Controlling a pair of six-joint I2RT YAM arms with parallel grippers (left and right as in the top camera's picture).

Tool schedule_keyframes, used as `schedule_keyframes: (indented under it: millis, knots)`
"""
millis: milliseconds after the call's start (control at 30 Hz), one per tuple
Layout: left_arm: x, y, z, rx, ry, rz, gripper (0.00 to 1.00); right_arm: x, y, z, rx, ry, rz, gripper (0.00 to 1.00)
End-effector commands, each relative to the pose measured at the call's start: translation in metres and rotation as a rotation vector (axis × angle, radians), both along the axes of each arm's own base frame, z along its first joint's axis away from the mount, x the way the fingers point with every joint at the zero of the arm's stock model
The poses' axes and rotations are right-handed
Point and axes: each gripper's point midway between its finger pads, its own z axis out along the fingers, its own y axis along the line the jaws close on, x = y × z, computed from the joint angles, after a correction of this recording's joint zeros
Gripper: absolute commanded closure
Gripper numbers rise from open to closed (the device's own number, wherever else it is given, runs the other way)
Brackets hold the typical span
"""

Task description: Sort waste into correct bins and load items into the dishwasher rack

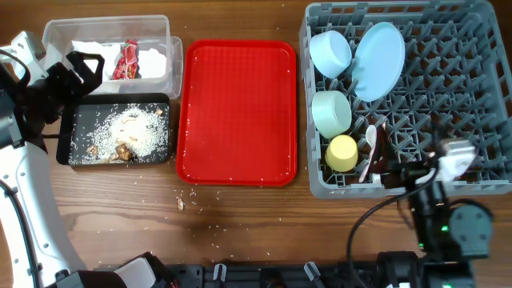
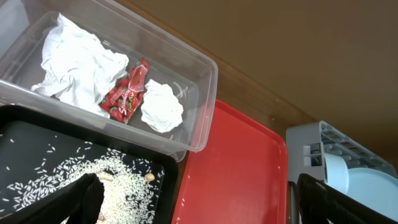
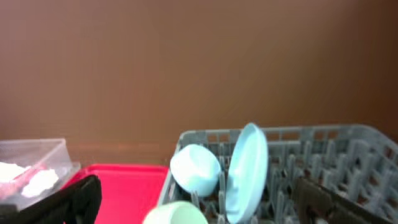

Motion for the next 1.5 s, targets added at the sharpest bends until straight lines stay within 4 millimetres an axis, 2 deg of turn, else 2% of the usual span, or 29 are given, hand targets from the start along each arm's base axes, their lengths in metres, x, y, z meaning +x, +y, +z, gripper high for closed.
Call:
schedule_keyframes:
  millis: [0, 67, 233, 967, 1067, 1167, 1200, 1233, 1267, 1333, 1400, 1467]
  knots:
    - [0.000, -0.001, 0.007, -0.008, -0.019, -0.003, 0.00, -0.001, 0.004, -0.042, -0.018, -0.027, 0.028, 0.00]
    - [0.000, -0.001, 0.007, -0.008, -0.019, -0.003, 0.00, -0.002, 0.004, -0.069, -0.018, -0.035, 0.028, 0.00]
    - [0.000, -0.001, 0.007, -0.008, -0.019, -0.003, 0.00, 0.000, 0.004, -0.103, -0.018, -0.014, 0.027, 0.00]
    - [0.000, -0.001, 0.007, -0.008, -0.019, -0.003, 0.00, 0.001, 0.002, -0.103, -0.014, -0.018, 0.016, 0.00]
    - [-0.010, 0.003, 0.013, 0.077, -0.014, 0.052, 0.00, 0.001, 0.002, -0.103, -0.014, -0.018, 0.016, 0.00]
    - [-0.034, -0.018, 0.018, 0.215, -0.026, 0.079, 0.00, 0.001, 0.002, -0.103, -0.014, -0.018, 0.016, 0.00]
    - [-0.042, -0.036, 0.017, 0.263, -0.059, 0.007, 0.00, 0.001, 0.002, -0.103, -0.013, -0.018, 0.016, 0.00]
    - [-0.053, -0.062, 0.017, 0.329, -0.145, -0.093, 0.00, 0.001, 0.002, -0.103, -0.014, -0.018, 0.016, 0.00]
    - [-0.061, -0.077, 0.016, 0.362, -0.222, -0.136, 0.00, 0.001, 0.002, -0.103, -0.014, -0.018, 0.016, 0.00]
    - [-0.074, -0.093, 0.014, 0.394, -0.370, -0.156, 0.00, 0.001, 0.002, -0.103, -0.014, -0.018, 0.016, 0.00]
    - [-0.091, -0.103, -0.001, 0.407, -0.509, -0.152, 0.00, 0.001, 0.002, -0.103, -0.013, -0.018, 0.016, 0.00]
    - [-0.106, -0.106, -0.032, 0.392, -0.565, -0.131, 0.00, 0.001, 0.002, -0.103, -0.014, -0.018, 0.016, 0.00]
